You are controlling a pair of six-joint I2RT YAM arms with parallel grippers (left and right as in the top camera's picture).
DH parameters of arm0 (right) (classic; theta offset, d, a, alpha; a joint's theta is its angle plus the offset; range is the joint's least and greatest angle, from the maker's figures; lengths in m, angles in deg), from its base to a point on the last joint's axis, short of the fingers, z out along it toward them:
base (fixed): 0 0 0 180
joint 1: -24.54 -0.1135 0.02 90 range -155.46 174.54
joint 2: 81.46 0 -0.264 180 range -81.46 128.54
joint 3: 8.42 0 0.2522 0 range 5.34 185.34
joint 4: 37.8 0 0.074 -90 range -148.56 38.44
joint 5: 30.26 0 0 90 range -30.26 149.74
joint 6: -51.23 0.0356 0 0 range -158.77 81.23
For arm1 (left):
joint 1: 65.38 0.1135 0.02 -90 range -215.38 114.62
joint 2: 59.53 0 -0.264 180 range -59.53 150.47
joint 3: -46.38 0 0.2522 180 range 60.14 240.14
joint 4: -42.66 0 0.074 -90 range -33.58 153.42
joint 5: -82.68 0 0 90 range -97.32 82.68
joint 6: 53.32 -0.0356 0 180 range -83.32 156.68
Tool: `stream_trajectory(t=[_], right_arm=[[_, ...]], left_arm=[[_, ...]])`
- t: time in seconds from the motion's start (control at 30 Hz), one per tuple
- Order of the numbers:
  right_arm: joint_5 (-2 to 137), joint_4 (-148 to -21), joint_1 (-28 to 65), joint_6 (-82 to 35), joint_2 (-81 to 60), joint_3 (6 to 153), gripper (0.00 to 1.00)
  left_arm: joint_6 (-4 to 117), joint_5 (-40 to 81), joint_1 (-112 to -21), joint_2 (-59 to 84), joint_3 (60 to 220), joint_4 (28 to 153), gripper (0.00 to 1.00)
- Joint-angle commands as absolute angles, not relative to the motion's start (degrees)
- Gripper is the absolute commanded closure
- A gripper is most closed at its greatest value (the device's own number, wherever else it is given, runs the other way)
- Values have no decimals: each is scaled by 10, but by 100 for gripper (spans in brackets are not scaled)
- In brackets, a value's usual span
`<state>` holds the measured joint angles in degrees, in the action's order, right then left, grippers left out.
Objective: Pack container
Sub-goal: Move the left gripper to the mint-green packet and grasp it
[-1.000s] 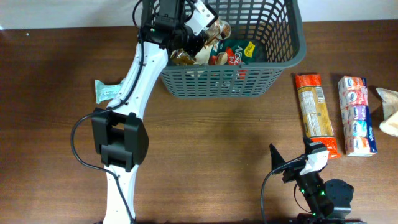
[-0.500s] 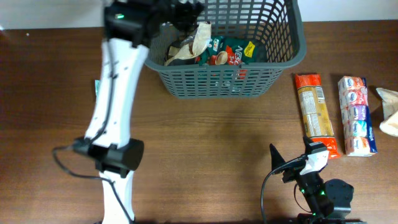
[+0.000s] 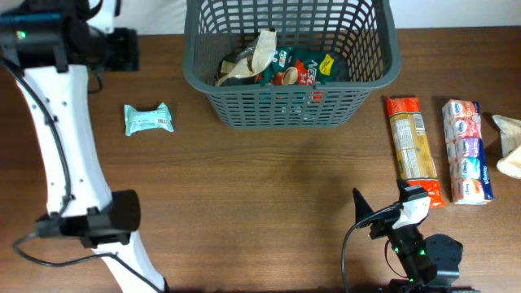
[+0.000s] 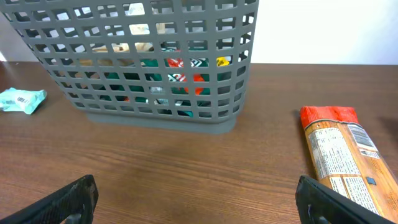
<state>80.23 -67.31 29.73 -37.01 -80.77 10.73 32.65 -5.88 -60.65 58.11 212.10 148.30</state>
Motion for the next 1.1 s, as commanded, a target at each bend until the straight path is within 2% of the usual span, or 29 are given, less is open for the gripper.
stream_trajectory(t=[0.0,0.1,0.17,0.2,0.23,0.3,0.43,0.53,0.57,0.77,0.97,1.07], right_arm=[[805,-674,293,-364,-812,104,1],[805,-674,293,-364,-812,104,1],[805,-674,293,-364,-812,104,1],[805,-674,293,-364,-812,104,1],[805,-674,293,-364,-812,104,1],[805,-674,293,-364,-812,104,1],[805,-674,293,-364,-812,104,1],[805,-674,293,-364,-812,104,1],[805,-674,293,-364,-812,104,1],[805,-674,293,-364,-812,104,1],[805,-674,293,-364,-812,104,1],[805,-674,293,-364,-812,104,1]], left_arm=[[353,-62,-579,590,2007,1453,36],[368,-31,-575,590,1881,1393,36],[437,-21,-575,590,1782,1323,26],[473,-19,-575,590,1752,1296,24],[509,-5,-575,590,1721,1260,23],[620,11,-576,590,1666,1191,28],[740,-6,-578,590,1631,1136,26],[864,-35,-578,590,1608,1095,5],[904,-44,-578,590,1601,1091,1],[1044,-63,-577,590,1570,1064,1],[1081,-93,-576,590,1540,1018,11],[1081,-98,-573,590,1527,998,11]])
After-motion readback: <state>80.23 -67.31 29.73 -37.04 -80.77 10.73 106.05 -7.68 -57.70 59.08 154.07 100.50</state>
